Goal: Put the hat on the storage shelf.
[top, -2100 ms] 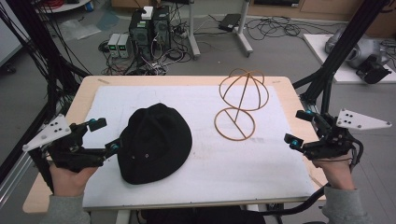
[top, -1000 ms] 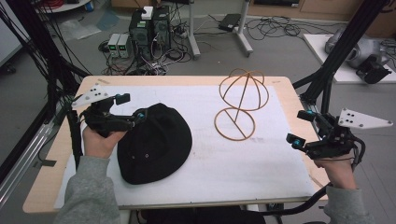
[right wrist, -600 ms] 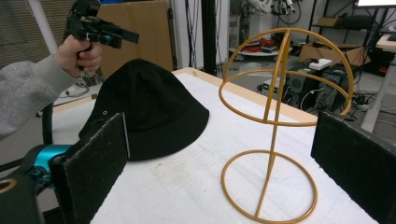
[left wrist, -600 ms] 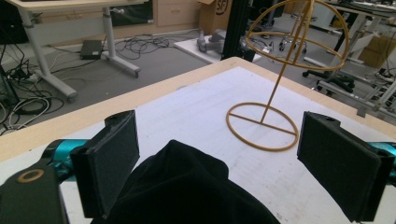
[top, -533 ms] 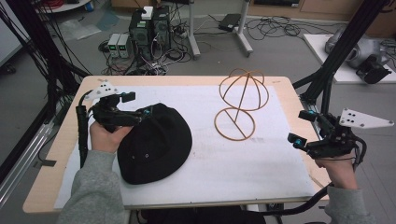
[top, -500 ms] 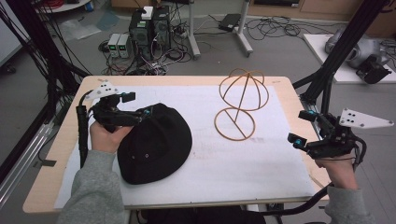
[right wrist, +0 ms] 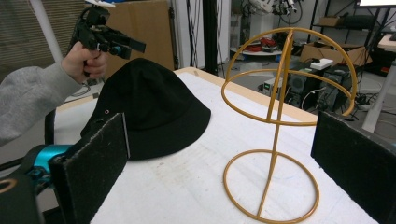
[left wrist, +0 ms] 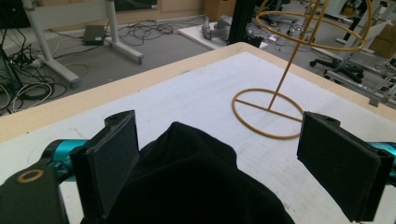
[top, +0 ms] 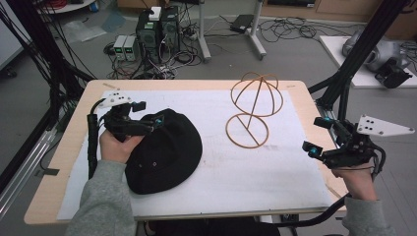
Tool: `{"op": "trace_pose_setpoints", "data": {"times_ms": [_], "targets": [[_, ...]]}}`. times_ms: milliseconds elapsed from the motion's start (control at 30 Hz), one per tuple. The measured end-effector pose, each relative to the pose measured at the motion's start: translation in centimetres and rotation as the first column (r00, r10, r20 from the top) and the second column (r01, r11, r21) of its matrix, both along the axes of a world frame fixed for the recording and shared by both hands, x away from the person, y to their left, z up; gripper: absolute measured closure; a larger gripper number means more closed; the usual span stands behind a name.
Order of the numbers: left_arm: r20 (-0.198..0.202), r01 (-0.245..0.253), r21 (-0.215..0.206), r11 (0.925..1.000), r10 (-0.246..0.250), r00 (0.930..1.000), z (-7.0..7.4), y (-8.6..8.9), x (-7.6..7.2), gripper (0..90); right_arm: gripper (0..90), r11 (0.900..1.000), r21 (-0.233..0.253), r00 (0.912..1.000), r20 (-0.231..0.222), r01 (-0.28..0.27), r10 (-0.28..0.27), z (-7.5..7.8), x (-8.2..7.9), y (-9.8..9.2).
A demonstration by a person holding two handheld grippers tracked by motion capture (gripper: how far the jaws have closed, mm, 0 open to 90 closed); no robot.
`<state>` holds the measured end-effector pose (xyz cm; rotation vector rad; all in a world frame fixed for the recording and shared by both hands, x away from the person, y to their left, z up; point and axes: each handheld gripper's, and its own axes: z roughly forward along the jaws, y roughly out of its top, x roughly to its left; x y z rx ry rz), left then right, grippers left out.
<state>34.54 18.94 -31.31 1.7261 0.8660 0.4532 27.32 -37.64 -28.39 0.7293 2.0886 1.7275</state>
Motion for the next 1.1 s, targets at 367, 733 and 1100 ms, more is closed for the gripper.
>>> {"op": "trace_pose_setpoints", "data": {"times_ms": [367,733,1100], "targets": [[-0.032,-0.008,0.034,0.9994,0.009,0.9995,-0.8,-0.5,0.6,18.5,3.4,1.000,-0.001,1.0000,0.004,0.000,0.000,0.0,-0.1,-0.1],[-0.048,-0.023,0.015,0.9996,0.024,0.9986,-1.9,0.0,0.6,24.2,3.4,1.000,-0.004,1.0000,-0.004,-0.001,0.001,-0.1,-0.1,0.1],[-0.053,-0.028,0.033,0.9991,0.030,0.9982,-2.0,-0.1,0.6,31.2,3.4,1.000,-0.006,1.0000,-0.003,-0.002,0.002,-0.1,-0.1,0.1]]}}
